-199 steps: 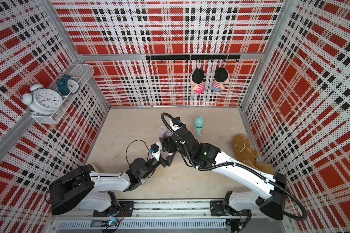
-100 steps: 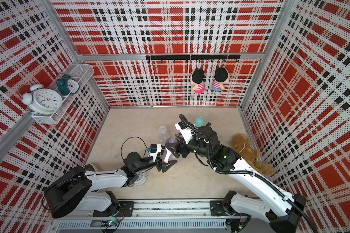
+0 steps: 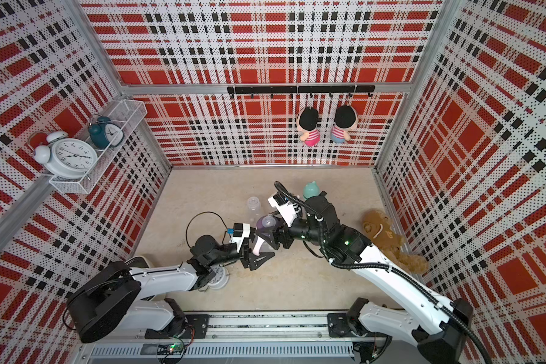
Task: Assemble the baby bottles
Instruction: Screw the nipple onto the baby bottle.
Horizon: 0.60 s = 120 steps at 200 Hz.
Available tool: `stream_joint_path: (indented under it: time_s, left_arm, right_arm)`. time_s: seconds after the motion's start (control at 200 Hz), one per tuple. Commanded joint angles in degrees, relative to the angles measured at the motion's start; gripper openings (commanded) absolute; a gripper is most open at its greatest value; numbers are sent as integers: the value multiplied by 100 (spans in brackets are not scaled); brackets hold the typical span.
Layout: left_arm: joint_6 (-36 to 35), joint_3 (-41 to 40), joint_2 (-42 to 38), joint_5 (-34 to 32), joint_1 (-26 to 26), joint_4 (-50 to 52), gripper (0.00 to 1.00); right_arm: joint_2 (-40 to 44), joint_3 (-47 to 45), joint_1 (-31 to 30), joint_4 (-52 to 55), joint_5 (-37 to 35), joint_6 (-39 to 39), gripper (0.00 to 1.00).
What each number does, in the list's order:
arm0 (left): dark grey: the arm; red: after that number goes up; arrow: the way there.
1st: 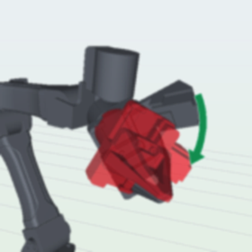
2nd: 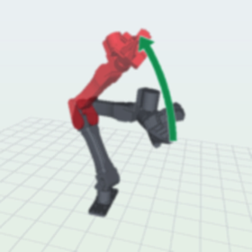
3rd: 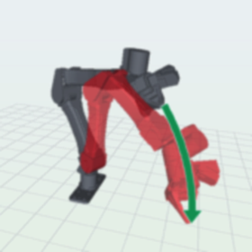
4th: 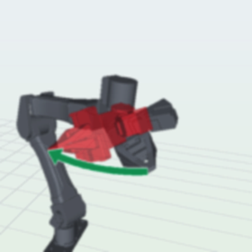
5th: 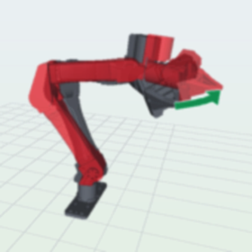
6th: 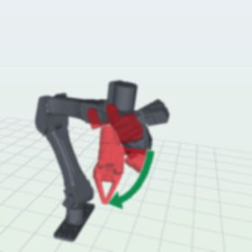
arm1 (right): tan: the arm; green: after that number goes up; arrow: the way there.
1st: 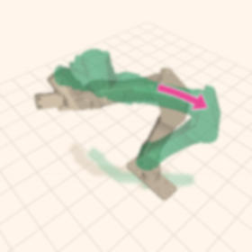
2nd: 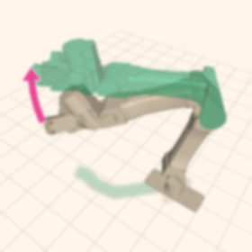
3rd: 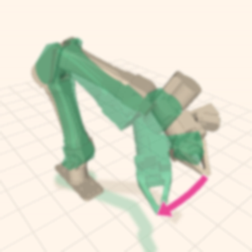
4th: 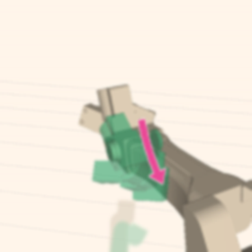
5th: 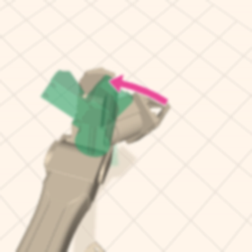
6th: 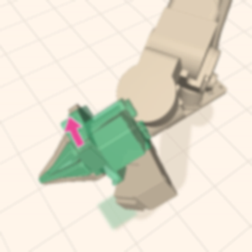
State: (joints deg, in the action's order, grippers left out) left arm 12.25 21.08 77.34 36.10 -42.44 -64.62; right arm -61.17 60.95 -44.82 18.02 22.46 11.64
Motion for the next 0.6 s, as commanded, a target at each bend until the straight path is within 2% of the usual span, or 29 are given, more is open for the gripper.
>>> stream_joint_path:
  time_s: [0.0,0.105,0.266,0.351,0.596]
  left_arm:
    - [41,190,50,108,42,-217,0]
    - [41,193,77,91,42,-217,0]
    - [41,199,110,48,42,-208,0]
    - [32,184,98,-144,34,-172,0]
    - [-379,102,-70,-2054,-284,99,0]
  right_arm:
    - [71,12,27,-125,-101,-157,80]
    - [48,44,26,-82,-145,-162,73]
    - [6,31,26,-72,-224,-164,71]
    - [-7,18,32,-85,-288,-67,66]
    - [-130,-60,-30,-143,-1012,509,42]
